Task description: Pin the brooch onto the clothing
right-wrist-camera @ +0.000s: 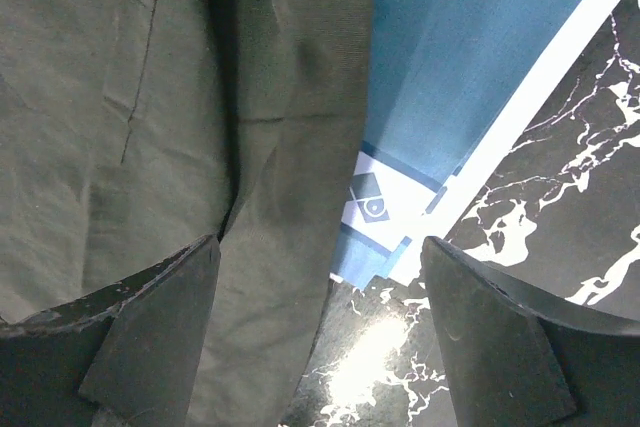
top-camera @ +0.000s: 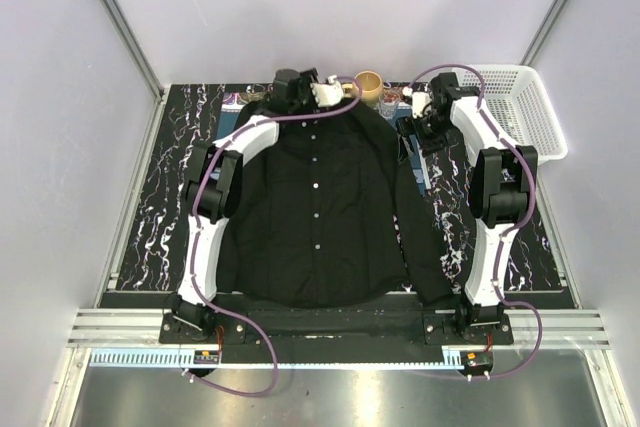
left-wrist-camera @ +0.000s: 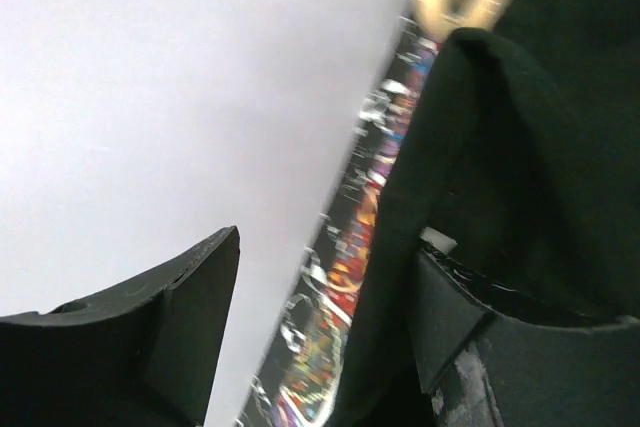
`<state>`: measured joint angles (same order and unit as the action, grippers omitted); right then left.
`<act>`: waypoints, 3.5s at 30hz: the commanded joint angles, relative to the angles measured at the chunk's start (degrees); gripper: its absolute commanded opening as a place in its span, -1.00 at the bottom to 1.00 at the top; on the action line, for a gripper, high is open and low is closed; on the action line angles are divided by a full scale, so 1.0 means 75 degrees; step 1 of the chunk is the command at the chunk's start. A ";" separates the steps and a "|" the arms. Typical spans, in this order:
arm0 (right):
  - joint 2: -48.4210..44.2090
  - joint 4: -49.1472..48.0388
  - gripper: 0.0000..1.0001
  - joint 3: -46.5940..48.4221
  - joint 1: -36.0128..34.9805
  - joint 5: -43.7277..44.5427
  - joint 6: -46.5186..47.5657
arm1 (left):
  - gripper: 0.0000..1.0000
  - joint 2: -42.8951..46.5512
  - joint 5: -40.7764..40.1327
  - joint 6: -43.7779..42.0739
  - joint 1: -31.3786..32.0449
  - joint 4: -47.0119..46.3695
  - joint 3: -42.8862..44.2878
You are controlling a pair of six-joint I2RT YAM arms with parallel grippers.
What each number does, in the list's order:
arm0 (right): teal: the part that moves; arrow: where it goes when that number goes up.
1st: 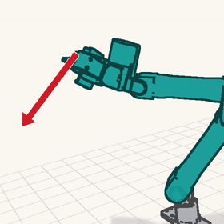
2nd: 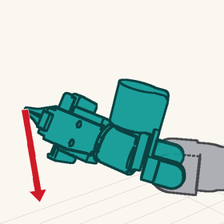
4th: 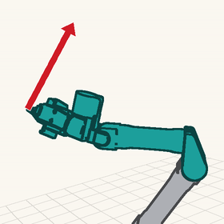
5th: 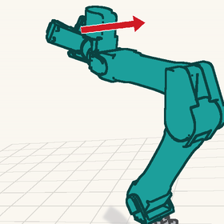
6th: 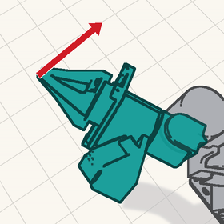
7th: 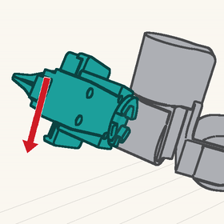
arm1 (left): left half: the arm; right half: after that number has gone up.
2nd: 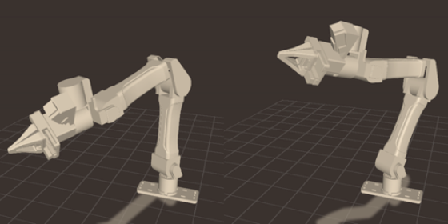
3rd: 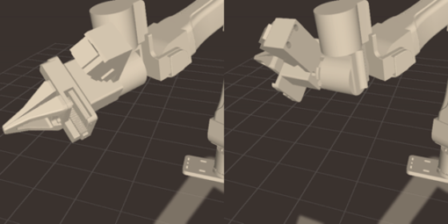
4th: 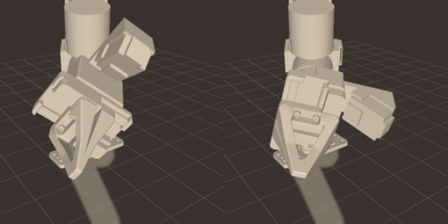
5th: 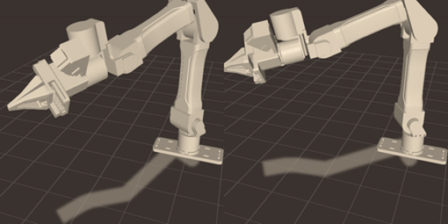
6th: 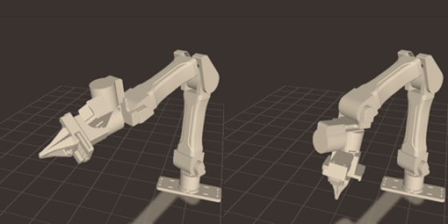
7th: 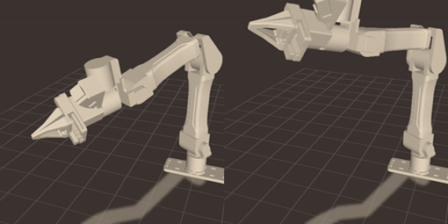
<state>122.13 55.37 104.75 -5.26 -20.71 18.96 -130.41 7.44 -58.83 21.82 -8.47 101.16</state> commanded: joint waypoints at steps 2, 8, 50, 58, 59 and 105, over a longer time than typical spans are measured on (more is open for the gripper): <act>-0.0627 0.0198 0.74 0.0096 -0.0014 -0.0308 -0.0044 | 0.39 -0.1288 0.0297 0.0555 -0.0296 0.0577 0.2420; -0.0802 0.0748 0.75 -0.0009 0.0021 -0.0496 -0.0032 | 0.48 -0.2275 -0.0125 0.0554 -0.0367 0.0520 0.3444; -0.4448 0.0763 0.56 -0.5997 -0.0693 0.1402 0.2044 | 0.61 0.8903 0.4246 0.3800 -0.1586 0.4188 -0.5273; -0.3429 -0.0608 0.45 -0.6267 -0.1361 0.2115 0.1257 | 0.61 0.9138 0.4152 0.3906 -0.1597 0.4036 -0.5683; -0.3324 -0.0691 0.41 -0.6267 -0.1373 0.2198 0.1199 | 0.62 0.9161 0.4129 0.3918 -0.1597 0.4001 -0.5730; -0.2303 0.0305 0.50 -0.4169 0.0947 0.2081 0.3472 | 0.61 0.9431 0.4082 0.4023 -0.1902 0.3813 -0.6328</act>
<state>103.94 58.26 75.29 1.69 -4.10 41.85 -60.07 36.32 -28.58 7.86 22.52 53.89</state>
